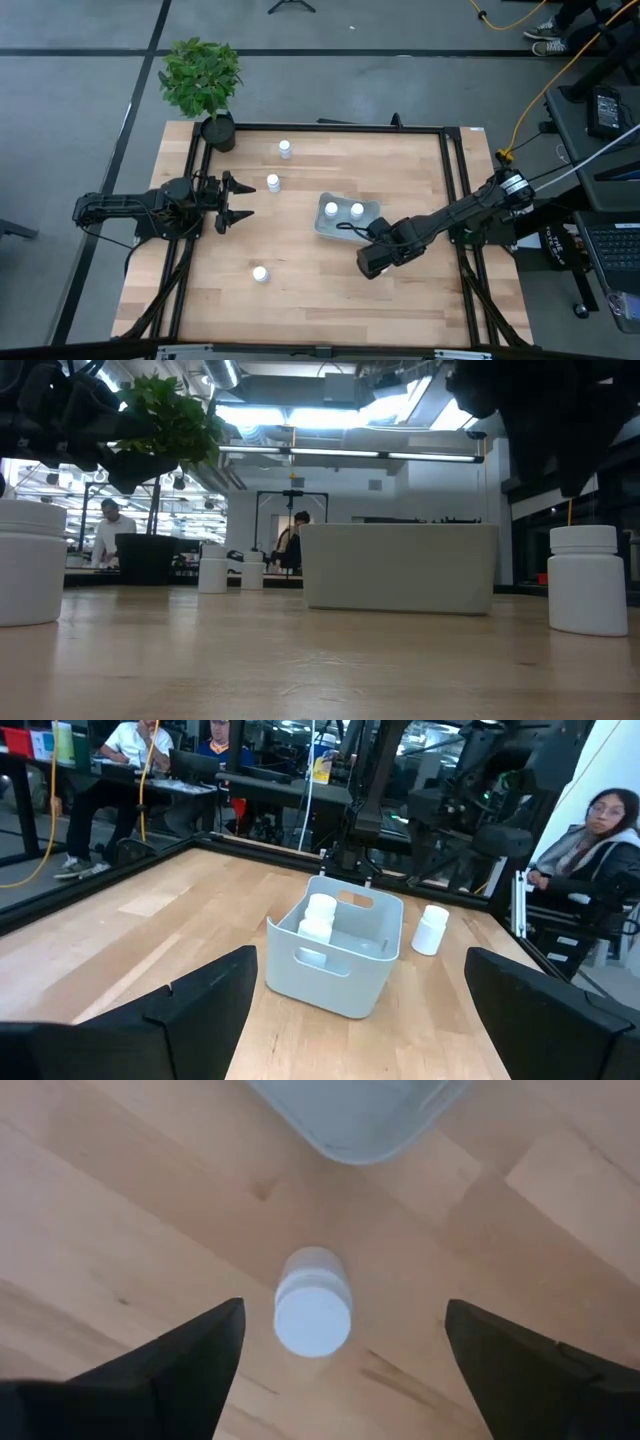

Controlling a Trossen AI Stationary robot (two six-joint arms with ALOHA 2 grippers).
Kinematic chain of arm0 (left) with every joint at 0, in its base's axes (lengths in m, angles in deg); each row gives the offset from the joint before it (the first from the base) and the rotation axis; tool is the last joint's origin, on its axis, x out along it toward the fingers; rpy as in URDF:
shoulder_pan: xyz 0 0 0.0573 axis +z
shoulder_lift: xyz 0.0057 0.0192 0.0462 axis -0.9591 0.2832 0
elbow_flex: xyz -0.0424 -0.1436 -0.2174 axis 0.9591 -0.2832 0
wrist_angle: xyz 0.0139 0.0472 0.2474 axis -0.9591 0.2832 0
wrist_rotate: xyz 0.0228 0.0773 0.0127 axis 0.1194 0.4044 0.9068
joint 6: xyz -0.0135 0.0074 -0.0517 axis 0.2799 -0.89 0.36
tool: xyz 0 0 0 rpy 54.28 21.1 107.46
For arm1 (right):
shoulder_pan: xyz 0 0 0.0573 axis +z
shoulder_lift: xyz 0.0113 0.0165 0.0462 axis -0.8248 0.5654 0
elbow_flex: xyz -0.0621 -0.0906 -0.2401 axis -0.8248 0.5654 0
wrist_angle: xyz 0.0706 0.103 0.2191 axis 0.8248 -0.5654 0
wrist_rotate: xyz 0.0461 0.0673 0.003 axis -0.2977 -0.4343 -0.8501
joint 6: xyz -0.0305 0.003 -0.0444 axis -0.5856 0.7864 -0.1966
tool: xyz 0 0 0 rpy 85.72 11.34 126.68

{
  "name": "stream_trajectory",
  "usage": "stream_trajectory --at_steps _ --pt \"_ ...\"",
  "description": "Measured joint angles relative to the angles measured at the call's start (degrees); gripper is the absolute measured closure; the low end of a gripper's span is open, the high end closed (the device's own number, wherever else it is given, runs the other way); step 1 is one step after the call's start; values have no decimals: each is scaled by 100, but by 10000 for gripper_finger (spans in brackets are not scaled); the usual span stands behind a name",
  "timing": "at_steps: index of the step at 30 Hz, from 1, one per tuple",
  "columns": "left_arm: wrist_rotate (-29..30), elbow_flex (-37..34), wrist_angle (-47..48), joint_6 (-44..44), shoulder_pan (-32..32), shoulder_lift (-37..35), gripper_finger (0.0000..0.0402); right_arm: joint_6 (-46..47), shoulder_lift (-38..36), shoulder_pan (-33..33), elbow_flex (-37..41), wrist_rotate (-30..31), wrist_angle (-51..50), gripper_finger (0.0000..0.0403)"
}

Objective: Pick and place pill bottles into a basket
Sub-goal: Put the white small pill bottle into the bin

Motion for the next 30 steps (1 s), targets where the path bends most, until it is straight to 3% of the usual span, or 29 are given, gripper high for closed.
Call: stream_trajectory --at_steps 30 --pt "-4 0 0 -11 0 2 52 -44 1334 223 0 -254 392 69"
